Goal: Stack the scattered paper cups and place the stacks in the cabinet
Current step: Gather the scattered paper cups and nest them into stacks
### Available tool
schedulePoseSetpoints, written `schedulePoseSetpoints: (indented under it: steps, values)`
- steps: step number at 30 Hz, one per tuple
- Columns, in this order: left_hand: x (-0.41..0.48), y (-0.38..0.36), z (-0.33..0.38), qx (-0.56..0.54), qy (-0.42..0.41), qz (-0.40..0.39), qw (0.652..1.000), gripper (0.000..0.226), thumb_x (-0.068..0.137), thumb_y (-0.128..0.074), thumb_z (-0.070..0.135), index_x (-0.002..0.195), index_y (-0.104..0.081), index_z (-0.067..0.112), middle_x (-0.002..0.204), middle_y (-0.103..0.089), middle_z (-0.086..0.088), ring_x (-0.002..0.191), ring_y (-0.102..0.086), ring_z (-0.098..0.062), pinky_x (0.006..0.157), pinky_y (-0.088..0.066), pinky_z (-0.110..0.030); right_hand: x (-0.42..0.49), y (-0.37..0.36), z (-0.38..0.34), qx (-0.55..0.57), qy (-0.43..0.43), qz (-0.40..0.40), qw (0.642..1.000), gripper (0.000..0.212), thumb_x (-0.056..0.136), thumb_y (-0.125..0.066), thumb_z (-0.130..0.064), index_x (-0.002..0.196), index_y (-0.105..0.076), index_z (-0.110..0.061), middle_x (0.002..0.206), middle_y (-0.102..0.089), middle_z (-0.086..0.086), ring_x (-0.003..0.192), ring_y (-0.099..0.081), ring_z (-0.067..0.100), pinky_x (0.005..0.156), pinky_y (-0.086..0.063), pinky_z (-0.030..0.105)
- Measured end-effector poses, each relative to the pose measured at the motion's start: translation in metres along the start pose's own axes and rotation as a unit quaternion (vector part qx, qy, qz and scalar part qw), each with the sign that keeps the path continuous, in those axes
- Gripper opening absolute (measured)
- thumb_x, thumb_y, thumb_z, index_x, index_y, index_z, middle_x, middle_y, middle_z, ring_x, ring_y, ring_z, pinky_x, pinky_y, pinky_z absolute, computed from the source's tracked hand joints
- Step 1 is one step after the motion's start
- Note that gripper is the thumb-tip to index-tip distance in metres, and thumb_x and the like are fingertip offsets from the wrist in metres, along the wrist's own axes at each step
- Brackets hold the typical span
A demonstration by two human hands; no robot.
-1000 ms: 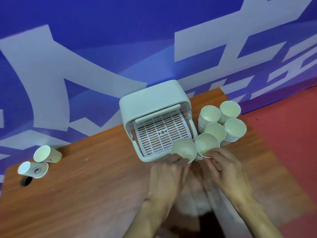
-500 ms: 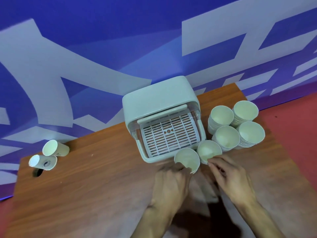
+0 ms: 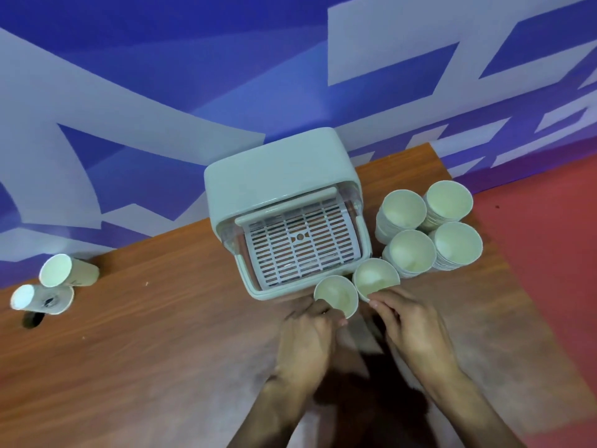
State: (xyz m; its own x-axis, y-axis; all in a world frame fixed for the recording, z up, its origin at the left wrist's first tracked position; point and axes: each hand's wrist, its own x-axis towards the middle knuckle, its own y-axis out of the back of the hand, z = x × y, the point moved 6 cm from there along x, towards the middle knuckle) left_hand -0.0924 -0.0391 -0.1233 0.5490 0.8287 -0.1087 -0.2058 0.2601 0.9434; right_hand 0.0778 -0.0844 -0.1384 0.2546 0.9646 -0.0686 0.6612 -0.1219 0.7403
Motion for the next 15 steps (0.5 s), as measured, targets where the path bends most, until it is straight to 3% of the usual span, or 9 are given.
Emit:
schedulePoseSetpoints:
  steps: [5,9,12,15]
  values:
    - [-0.005,0.009,0.001,0.004,0.018,0.027,0.999,0.018,0.078,-0.074,0.046,0.086,-0.070,0.031,0.083,-0.065,0.012,0.074,-0.062,-0.012,0.053,-0.046,-0.025,-0.004,0.008,-0.019,-0.027,-0.005,-0.041,0.999,0.017,0.095,-0.065,-0.027,0.110,-0.072,-0.031,0.110,-0.069,-0.018,0.091,-0.070,0.017,0.072,-0.057,0.038]
    - [-0.017,0.030,-0.012,-0.045,0.016,0.076,0.996,0.025,0.089,-0.055,0.046,0.107,-0.064,0.030,0.105,-0.064,0.010,0.093,-0.061,-0.014,0.075,-0.054,-0.033,-0.011,0.020,-0.059,-0.025,0.011,-0.011,1.000,0.019,0.092,-0.071,-0.024,0.105,-0.071,-0.037,0.107,-0.067,-0.021,0.074,-0.066,0.005,0.065,-0.053,0.032]
    - [-0.033,0.047,-0.042,-0.056,0.039,0.090,0.994,0.023,0.095,-0.047,0.043,0.102,-0.064,0.030,0.100,-0.062,0.009,0.092,-0.059,-0.014,0.074,-0.052,-0.034,-0.009,-0.006,-0.105,0.011,0.071,-0.036,0.997,0.012,0.096,-0.067,-0.023,0.102,-0.074,-0.032,0.103,-0.067,-0.020,0.080,-0.065,0.001,0.065,-0.053,0.024]
    - [-0.054,0.062,-0.076,-0.085,0.066,0.118,0.987,0.018,0.093,-0.051,0.041,0.095,-0.065,0.029,0.096,-0.062,0.012,0.087,-0.059,-0.011,0.070,-0.051,-0.029,-0.008,-0.041,-0.144,0.008,0.111,-0.083,0.990,0.019,0.097,-0.055,-0.037,0.105,-0.072,-0.034,0.104,-0.065,-0.026,0.085,-0.065,-0.002,0.068,-0.058,0.028]
